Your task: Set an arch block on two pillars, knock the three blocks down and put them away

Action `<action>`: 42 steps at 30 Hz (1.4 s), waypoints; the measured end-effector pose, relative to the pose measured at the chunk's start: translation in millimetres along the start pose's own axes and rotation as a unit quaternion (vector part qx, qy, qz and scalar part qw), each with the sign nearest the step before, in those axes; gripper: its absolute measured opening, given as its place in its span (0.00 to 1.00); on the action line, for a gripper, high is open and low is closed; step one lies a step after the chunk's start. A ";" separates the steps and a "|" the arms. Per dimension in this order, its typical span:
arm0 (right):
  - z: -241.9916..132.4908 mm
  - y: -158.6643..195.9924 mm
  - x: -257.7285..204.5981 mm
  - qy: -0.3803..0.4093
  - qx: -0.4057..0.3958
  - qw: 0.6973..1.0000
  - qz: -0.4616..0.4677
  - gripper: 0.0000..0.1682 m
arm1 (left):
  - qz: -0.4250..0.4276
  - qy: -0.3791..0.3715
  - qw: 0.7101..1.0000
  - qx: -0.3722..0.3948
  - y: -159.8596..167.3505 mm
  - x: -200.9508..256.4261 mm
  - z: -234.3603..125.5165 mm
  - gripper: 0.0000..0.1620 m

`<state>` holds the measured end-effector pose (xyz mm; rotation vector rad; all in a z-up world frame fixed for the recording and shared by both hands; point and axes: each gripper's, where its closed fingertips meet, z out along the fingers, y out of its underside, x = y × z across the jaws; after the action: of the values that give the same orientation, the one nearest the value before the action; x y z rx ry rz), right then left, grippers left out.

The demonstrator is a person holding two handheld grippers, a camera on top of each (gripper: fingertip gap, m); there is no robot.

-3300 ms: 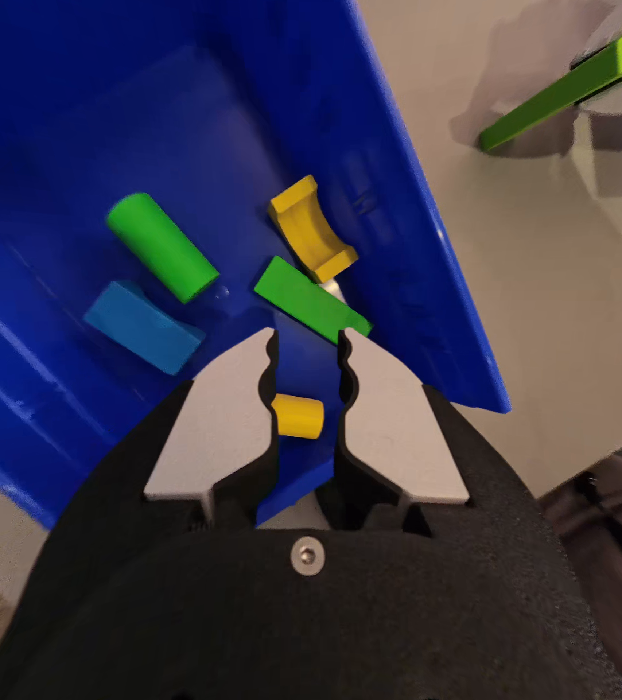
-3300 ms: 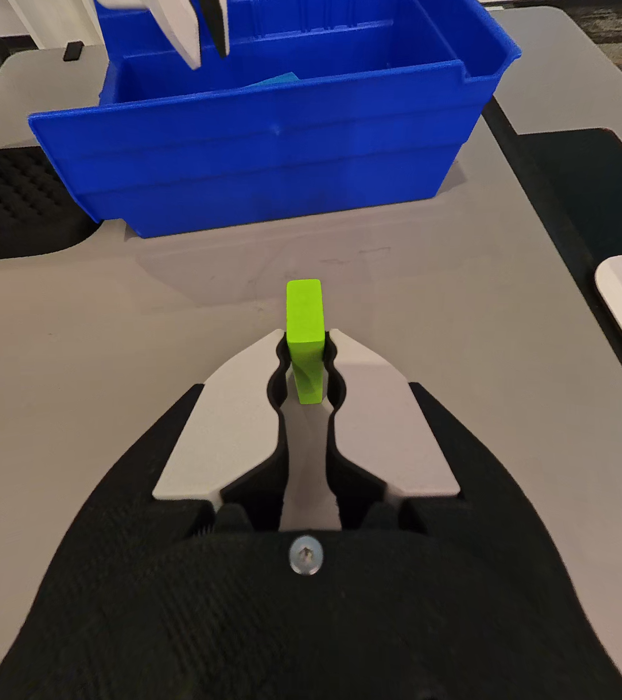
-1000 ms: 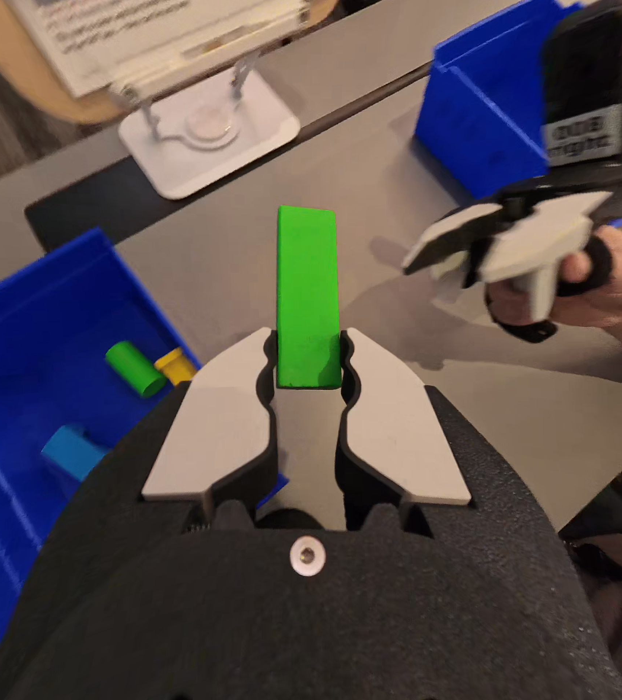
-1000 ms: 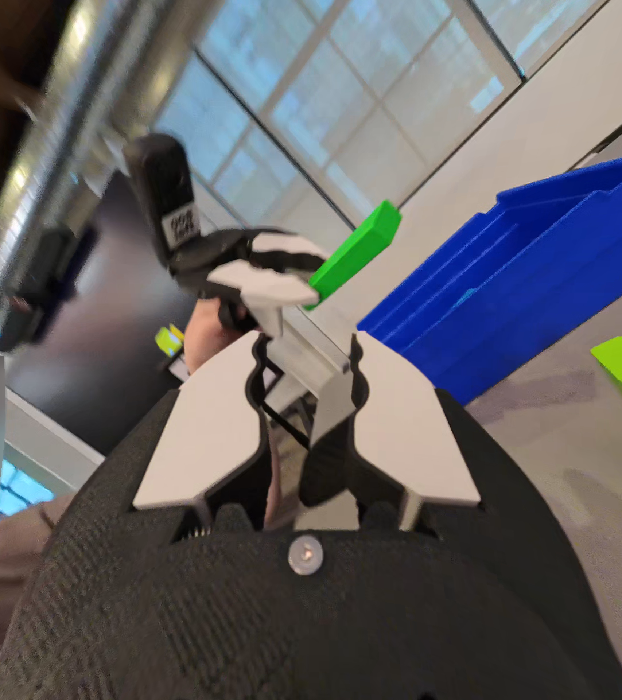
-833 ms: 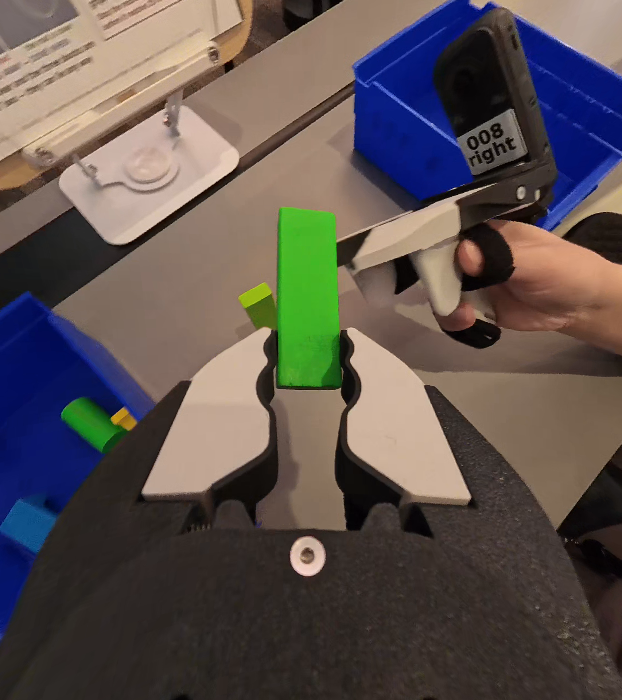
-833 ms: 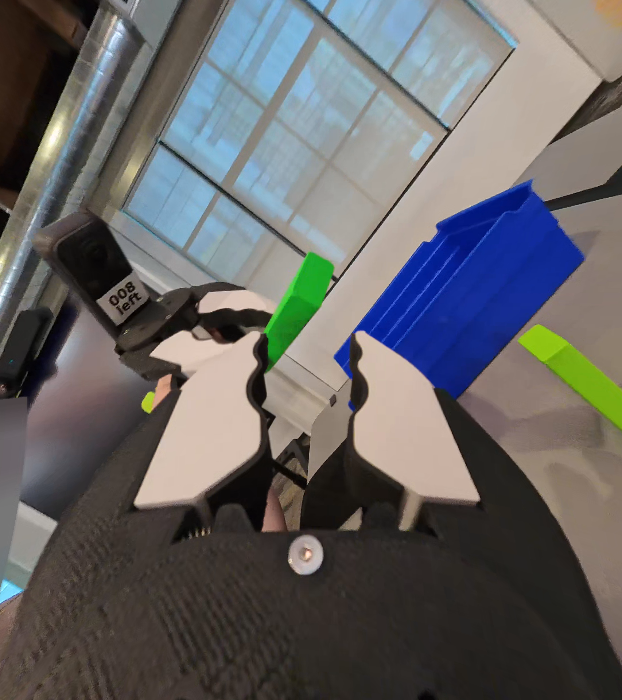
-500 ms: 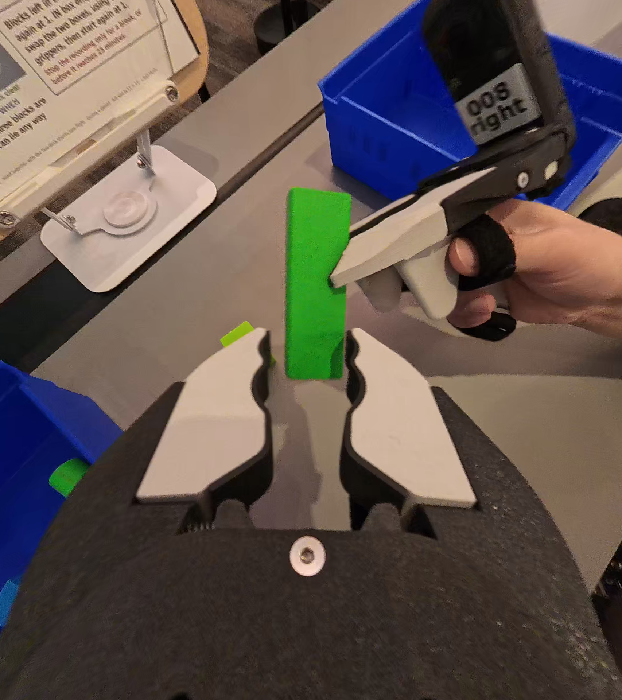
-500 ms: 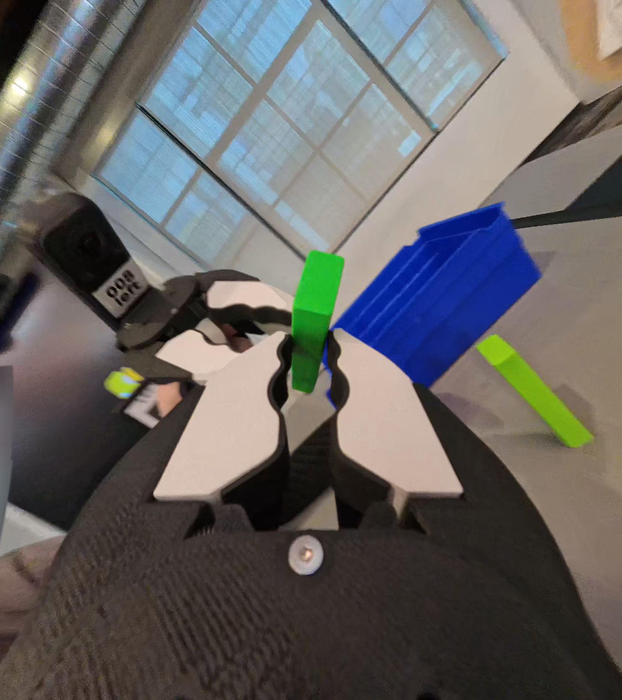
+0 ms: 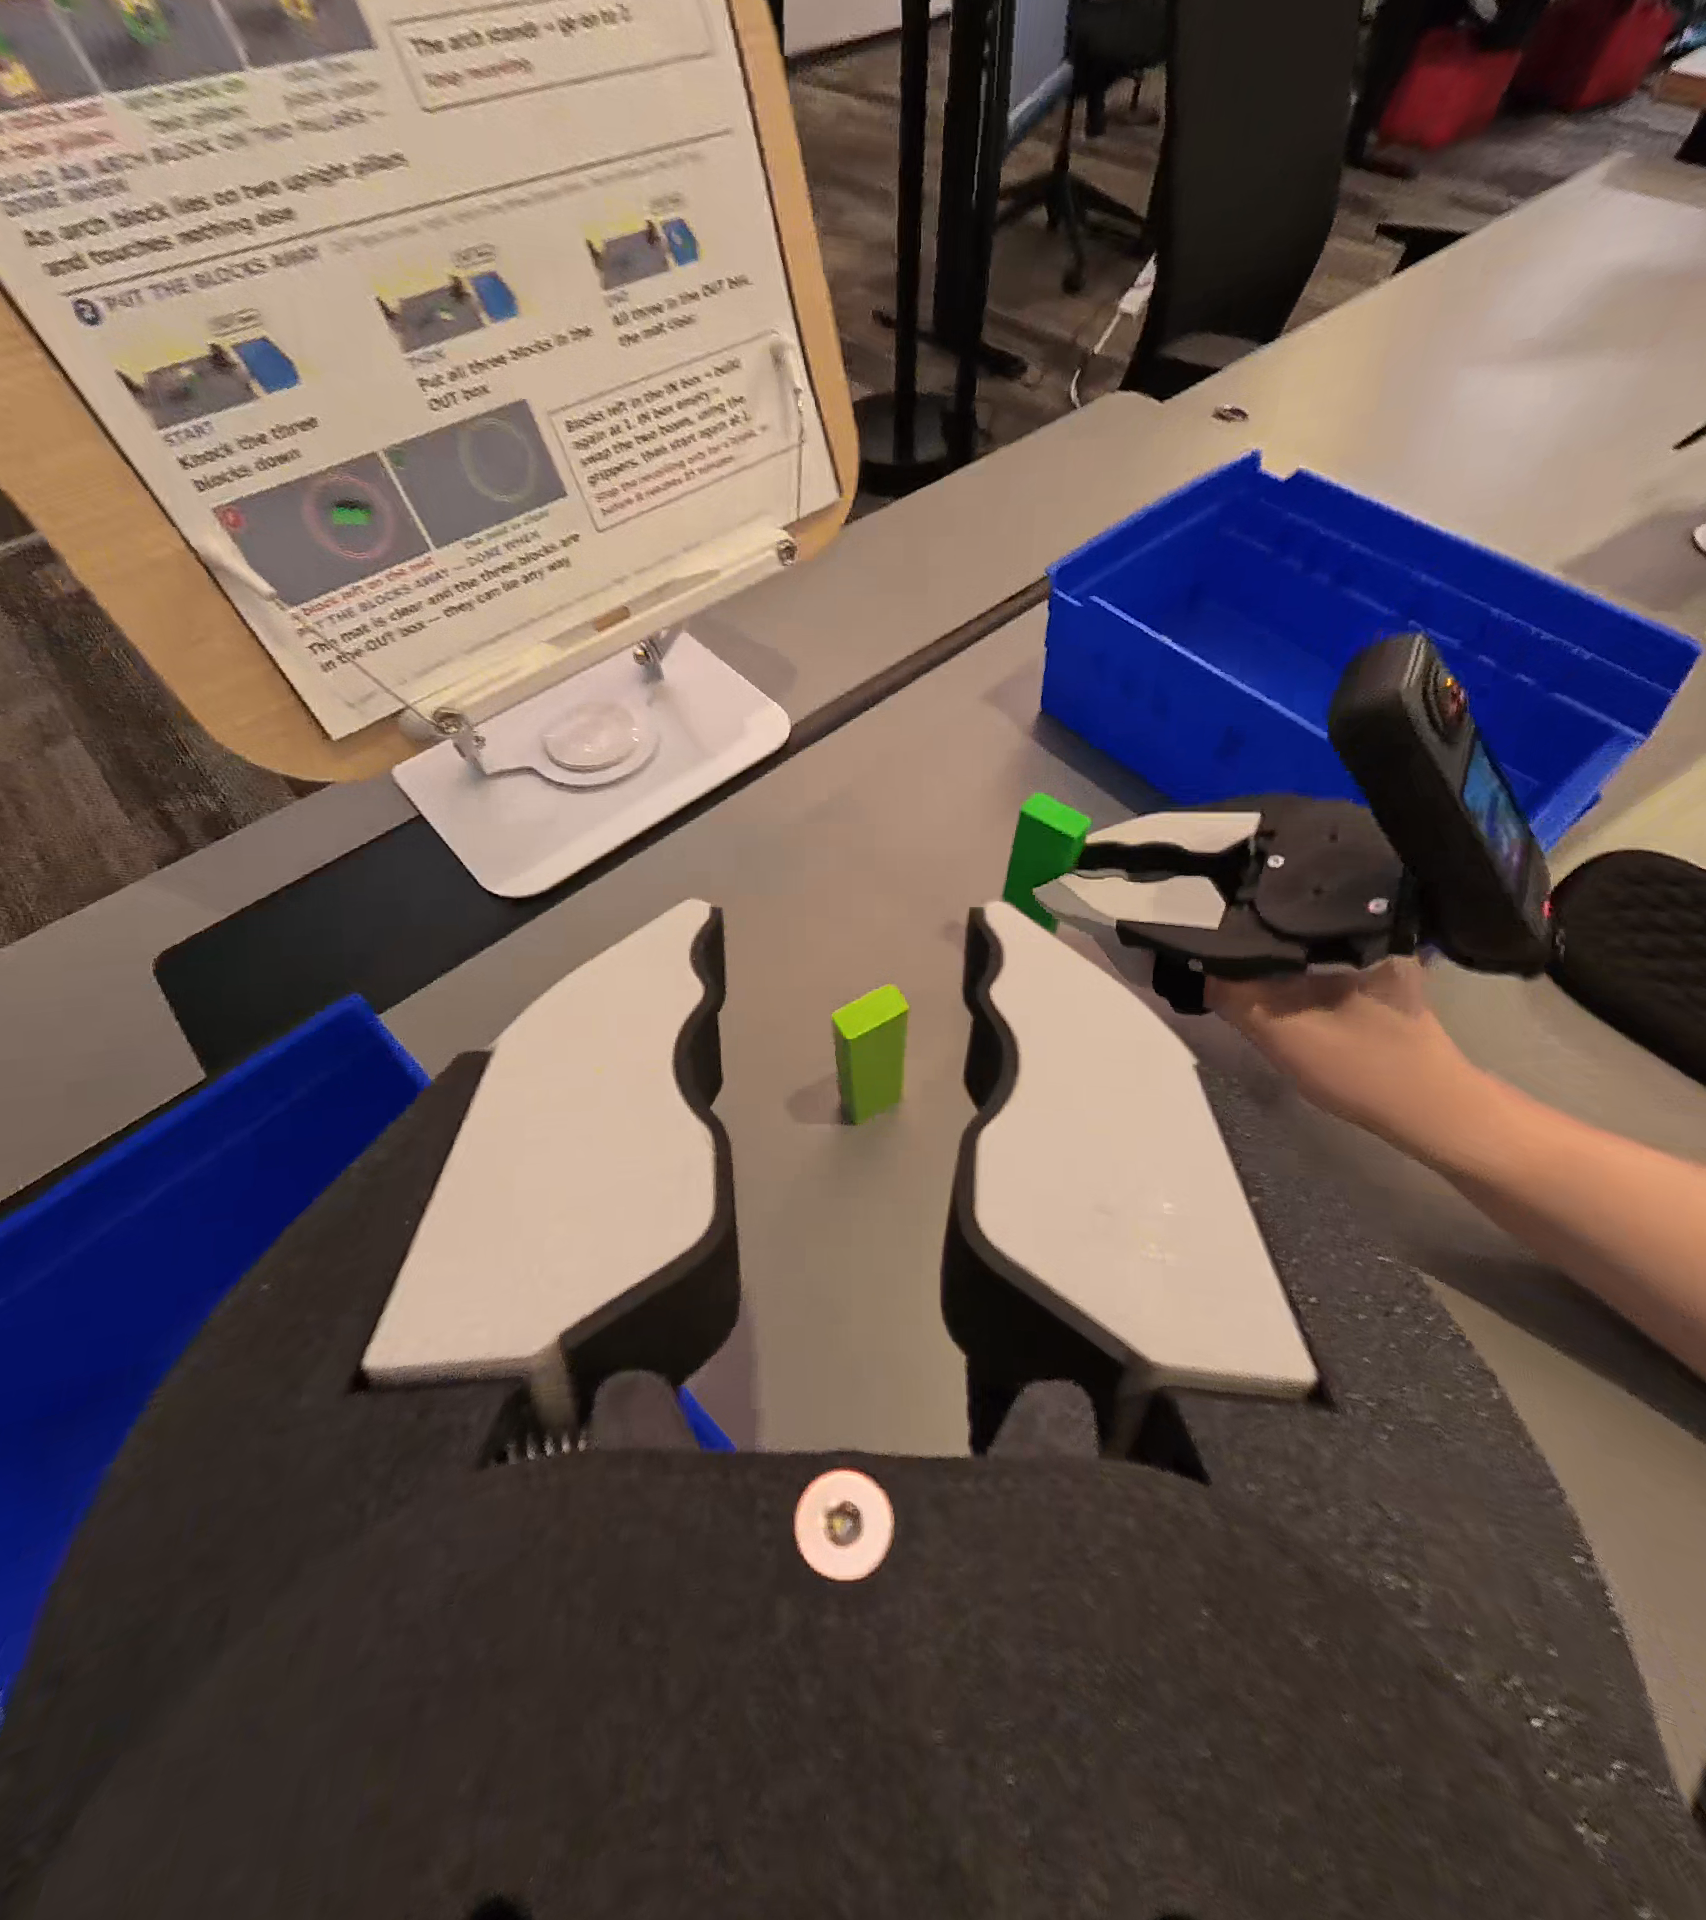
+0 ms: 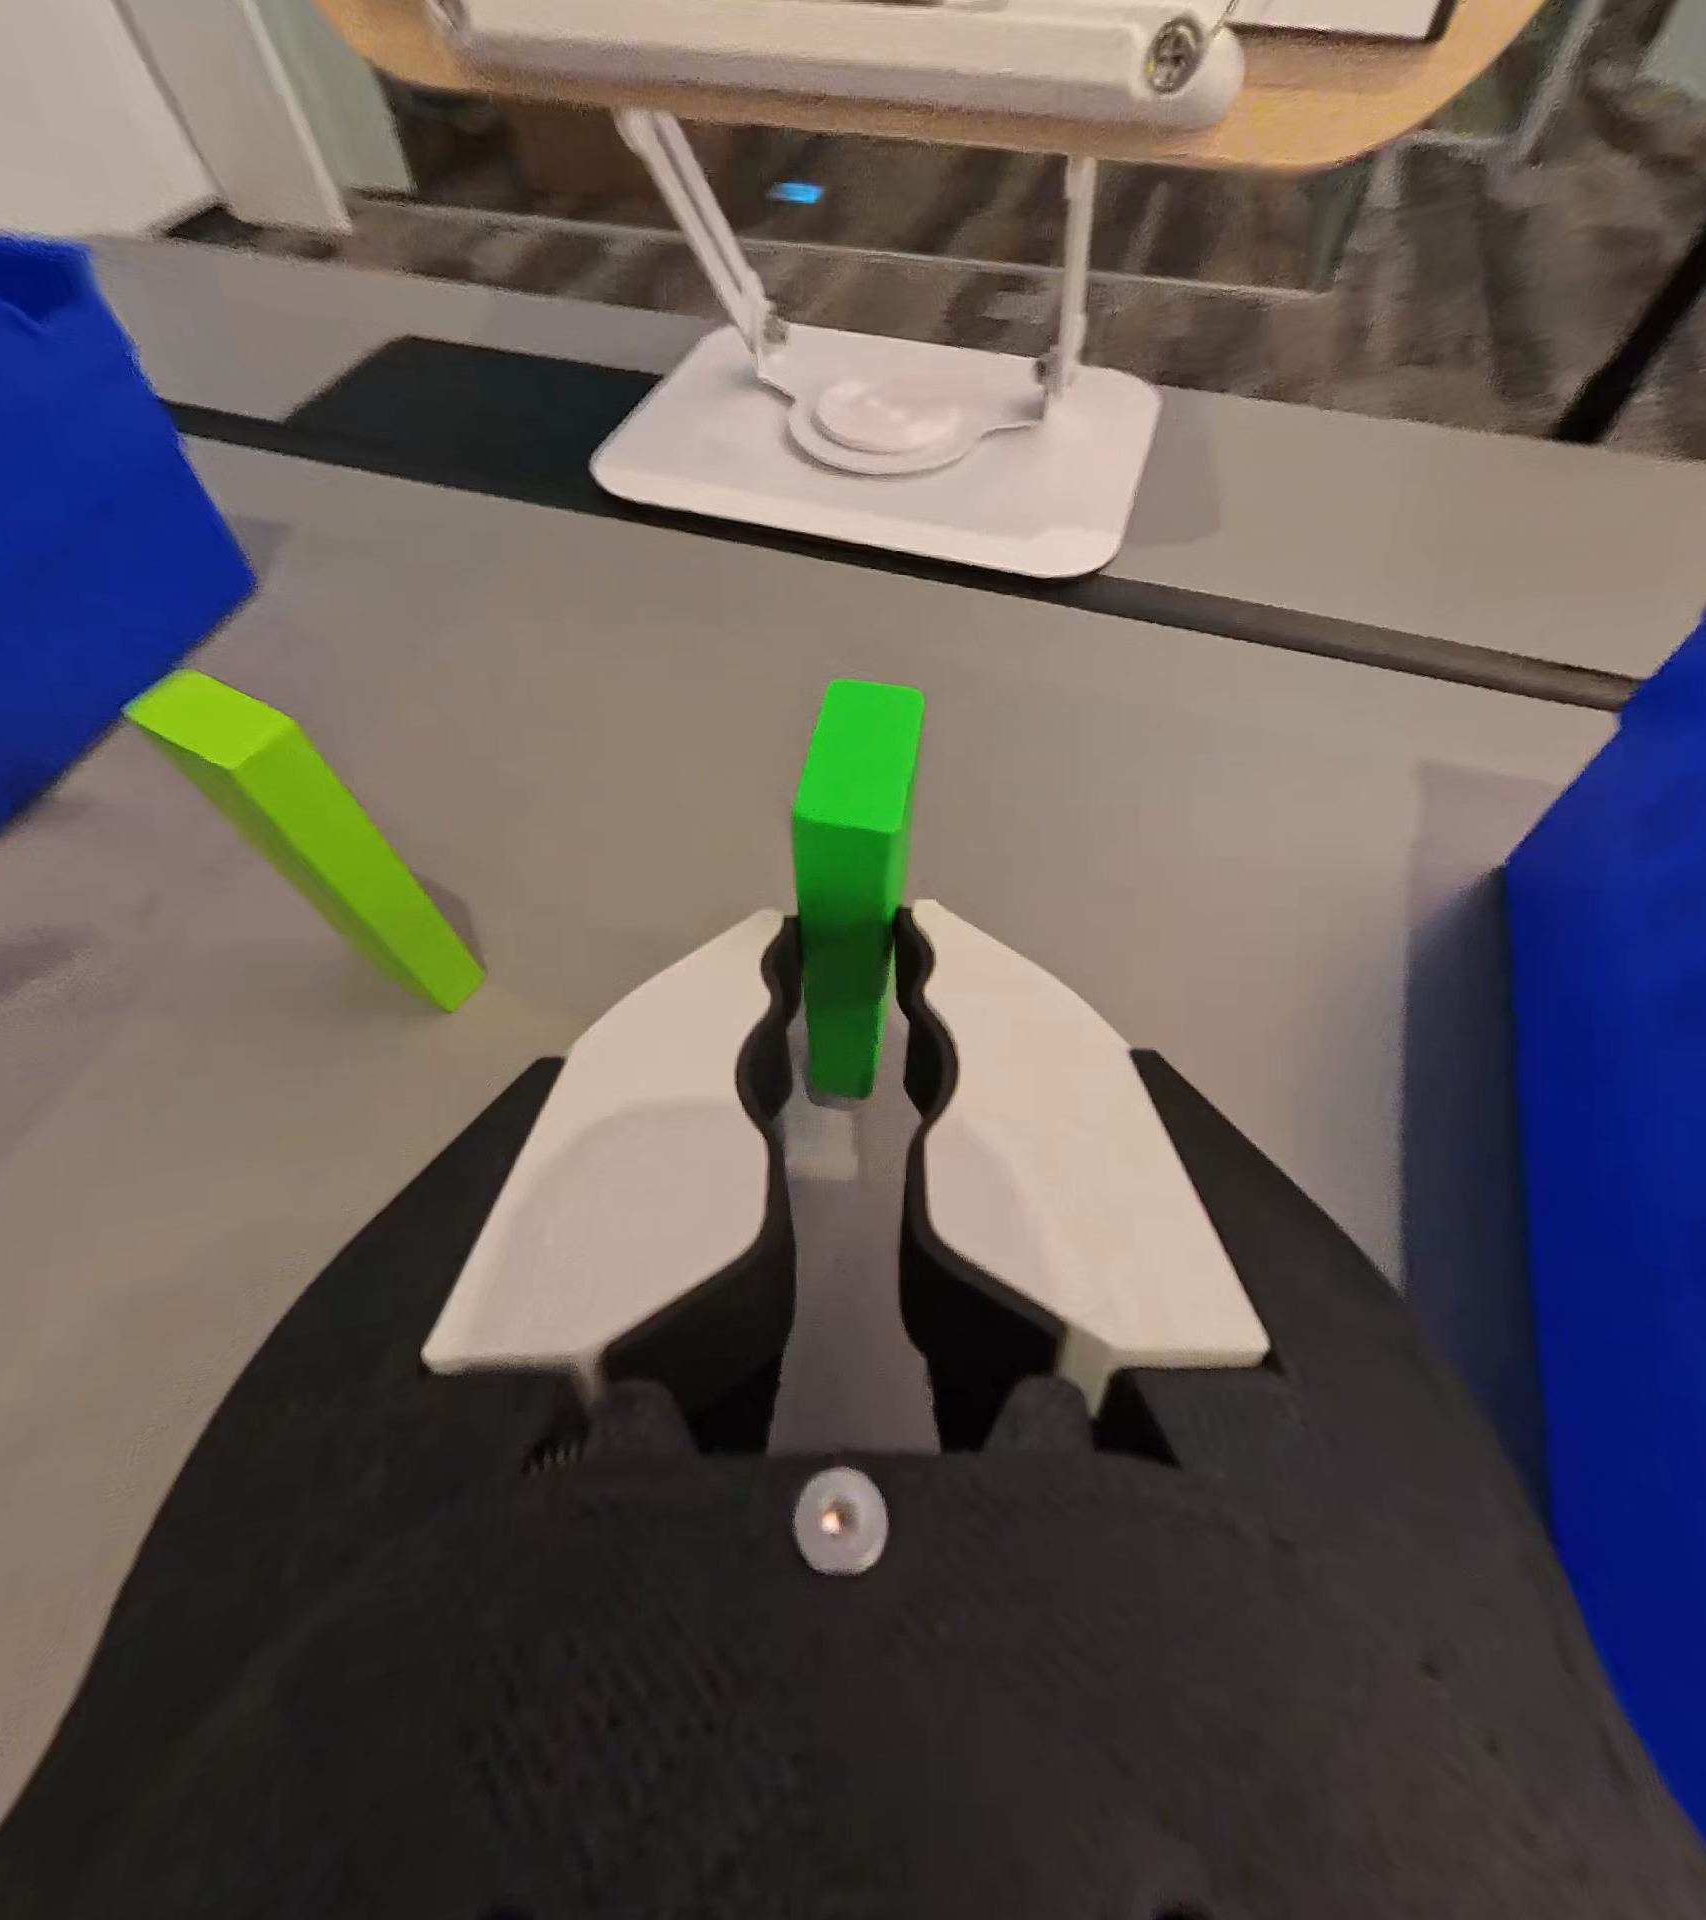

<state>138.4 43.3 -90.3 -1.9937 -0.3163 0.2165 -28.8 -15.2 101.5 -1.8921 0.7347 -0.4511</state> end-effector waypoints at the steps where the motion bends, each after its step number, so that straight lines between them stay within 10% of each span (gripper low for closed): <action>1: 2.8 3.2 1.3 0.022 -0.002 1.000 -0.012 0.11 | -0.006 0.003 1.000 0.000 2.7 -5.1 -0.7 0.27; 24: 12.2 12.4 -8.0 0.044 -0.003 0.999 -0.007 0.25 | -0.068 0.021 0.997 -0.036 27.5 -37.6 -20.4 0.30; 42: 27.1 20.7 -1.6 0.044 -0.032 0.998 -0.005 0.10 | -0.065 0.013 0.996 -0.051 32.0 -38.4 -13.8 0.30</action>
<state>131.7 57.6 -120.5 -2.0575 -0.2799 0.1122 -75.0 -8.6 78.8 -2.0412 0.6655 -0.5299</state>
